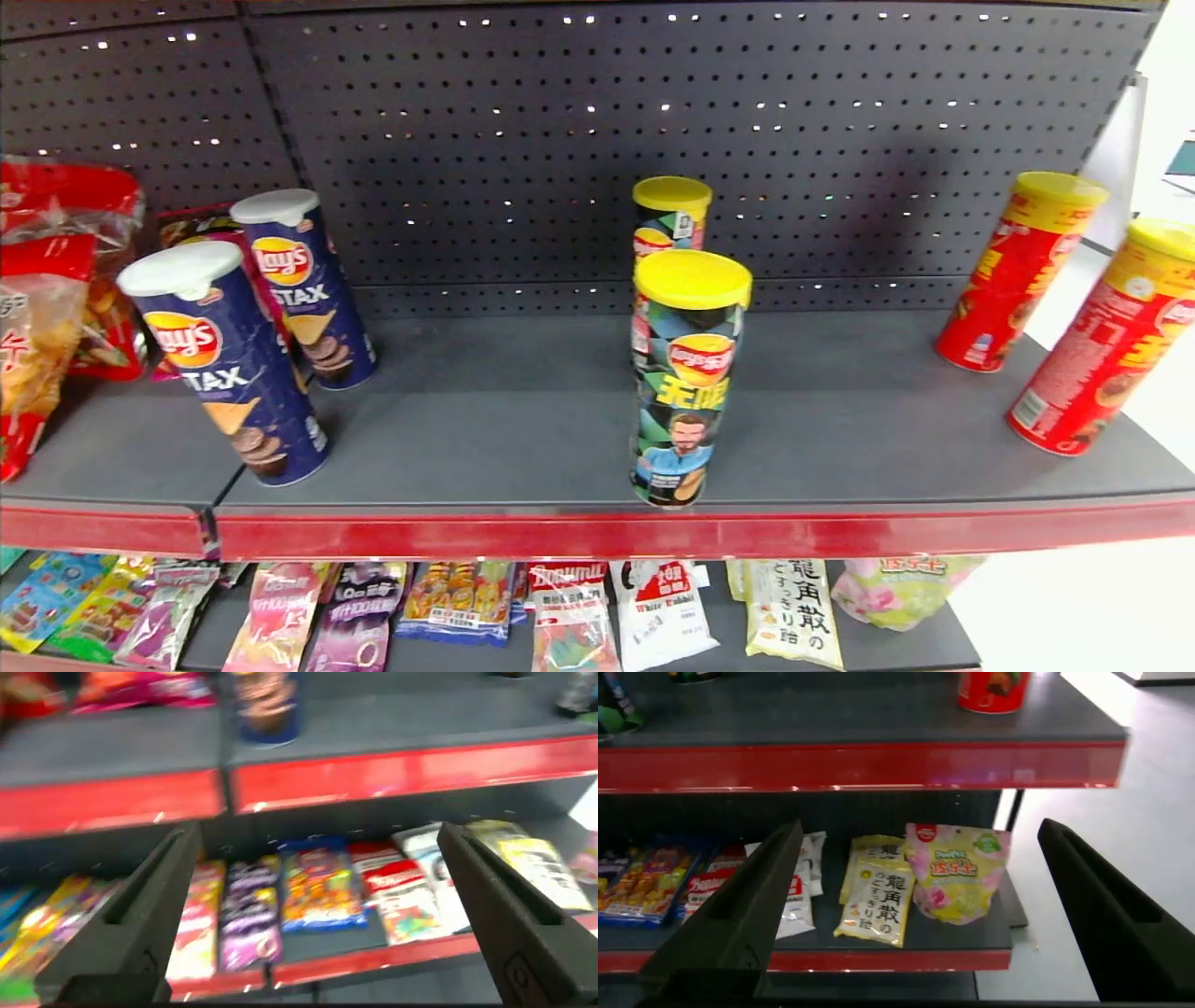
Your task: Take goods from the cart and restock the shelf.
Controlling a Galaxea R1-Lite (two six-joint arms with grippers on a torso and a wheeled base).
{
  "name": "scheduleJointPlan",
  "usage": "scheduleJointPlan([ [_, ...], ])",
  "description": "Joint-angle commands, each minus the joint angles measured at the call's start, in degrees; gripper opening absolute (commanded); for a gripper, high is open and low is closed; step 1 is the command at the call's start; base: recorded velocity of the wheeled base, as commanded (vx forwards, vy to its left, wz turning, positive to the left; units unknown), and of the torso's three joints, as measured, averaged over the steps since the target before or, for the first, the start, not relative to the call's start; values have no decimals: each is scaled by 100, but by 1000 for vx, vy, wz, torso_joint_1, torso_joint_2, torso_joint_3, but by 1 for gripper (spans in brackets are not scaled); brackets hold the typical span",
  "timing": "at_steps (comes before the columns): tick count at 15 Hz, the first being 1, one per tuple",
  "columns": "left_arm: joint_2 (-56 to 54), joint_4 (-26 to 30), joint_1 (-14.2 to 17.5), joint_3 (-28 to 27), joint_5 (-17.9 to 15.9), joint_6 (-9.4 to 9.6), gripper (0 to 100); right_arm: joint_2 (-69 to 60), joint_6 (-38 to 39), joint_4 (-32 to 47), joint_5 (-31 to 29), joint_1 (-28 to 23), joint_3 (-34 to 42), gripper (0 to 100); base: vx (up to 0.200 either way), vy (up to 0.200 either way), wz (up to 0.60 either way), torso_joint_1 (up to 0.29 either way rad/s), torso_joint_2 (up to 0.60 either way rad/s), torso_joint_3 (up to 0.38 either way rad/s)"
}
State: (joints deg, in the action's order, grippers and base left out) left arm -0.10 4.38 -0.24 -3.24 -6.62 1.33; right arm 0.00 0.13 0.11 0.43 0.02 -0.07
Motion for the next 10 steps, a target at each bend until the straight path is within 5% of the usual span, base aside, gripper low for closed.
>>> scheduleJointPlan([
  [1,10,2,-2,8,12,-1,100,9,4,-2,1,-2,-1,100,0,0,0,0,0,0],
  [3,10,2,-2,8,3,8,100,9,-13,-2,10,-2,-1,100,0,0,0,0,0,0],
  [5,10,-7,-2,-1,3,298,100,9,-31,-2,186,6,7,100,0,0,0,0,0,0],
  [7,10,2,-2,-10,416,430,100,0,-75,-11,335,6,7,100,0,0,0,0,0,0],
  [8,10,11,7,-10,899,245,100,0,-136,-37,432,6,7,100,0,0,0,0,0,0],
  [9,10,-7,16,-19,1014,-502,100,246,48,-239,801,42,-590,100,0,0,0,0,0,0],
  [10,10,-16,7,-10,943,-757,100,1081,391,-319,907,77,-1258,100,0,0,0,0,0,0],
])
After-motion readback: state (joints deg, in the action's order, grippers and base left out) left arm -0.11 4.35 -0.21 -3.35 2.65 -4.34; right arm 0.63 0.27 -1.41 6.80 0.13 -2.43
